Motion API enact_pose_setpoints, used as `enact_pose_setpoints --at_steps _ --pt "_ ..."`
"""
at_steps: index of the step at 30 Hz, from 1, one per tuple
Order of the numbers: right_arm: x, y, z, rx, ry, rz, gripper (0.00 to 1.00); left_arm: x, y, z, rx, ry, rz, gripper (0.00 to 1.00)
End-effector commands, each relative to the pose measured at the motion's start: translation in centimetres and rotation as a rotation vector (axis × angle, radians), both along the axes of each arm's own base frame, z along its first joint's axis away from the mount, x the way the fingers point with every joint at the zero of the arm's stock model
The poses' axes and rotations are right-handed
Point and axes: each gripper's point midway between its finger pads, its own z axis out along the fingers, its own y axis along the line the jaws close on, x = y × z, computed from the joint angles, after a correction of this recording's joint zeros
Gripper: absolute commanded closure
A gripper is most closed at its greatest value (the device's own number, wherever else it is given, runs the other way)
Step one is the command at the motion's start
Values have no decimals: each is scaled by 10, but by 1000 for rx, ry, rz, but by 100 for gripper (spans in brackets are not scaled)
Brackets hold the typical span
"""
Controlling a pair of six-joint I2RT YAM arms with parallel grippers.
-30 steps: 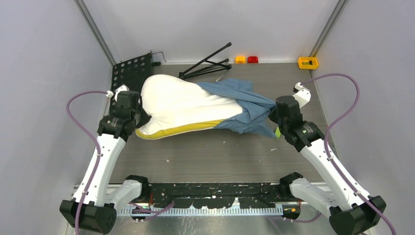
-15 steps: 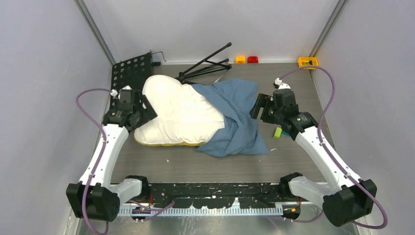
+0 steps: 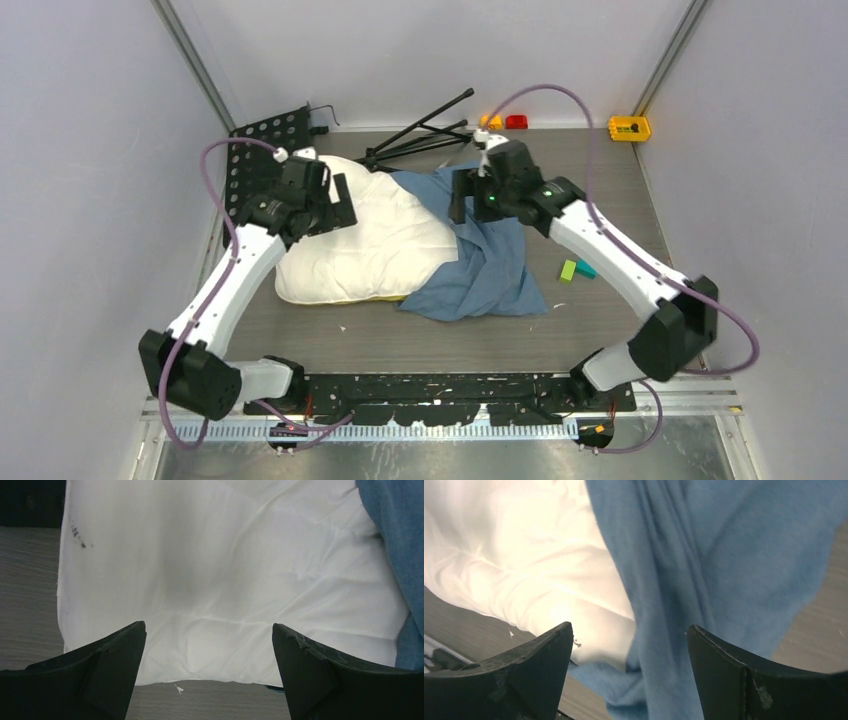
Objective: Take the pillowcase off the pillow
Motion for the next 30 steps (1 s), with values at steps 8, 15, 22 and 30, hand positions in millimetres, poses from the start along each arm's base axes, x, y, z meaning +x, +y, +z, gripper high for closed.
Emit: enact_pose_setpoints --at_steps 8,15,22,30 --pt "77 57 -33 -189 -55 58 13 59 48 6 282 -13 136 0" --pt "102 76 -53 -178 -60 56 18 87 62 -16 275 35 69 0" --pt "119 69 -41 -188 -119 -25 50 102 26 -59 104 66 -27 0" --pt "125 -15 -17 -88 -185 -370 100 90 60 -48 182 36 103 99"
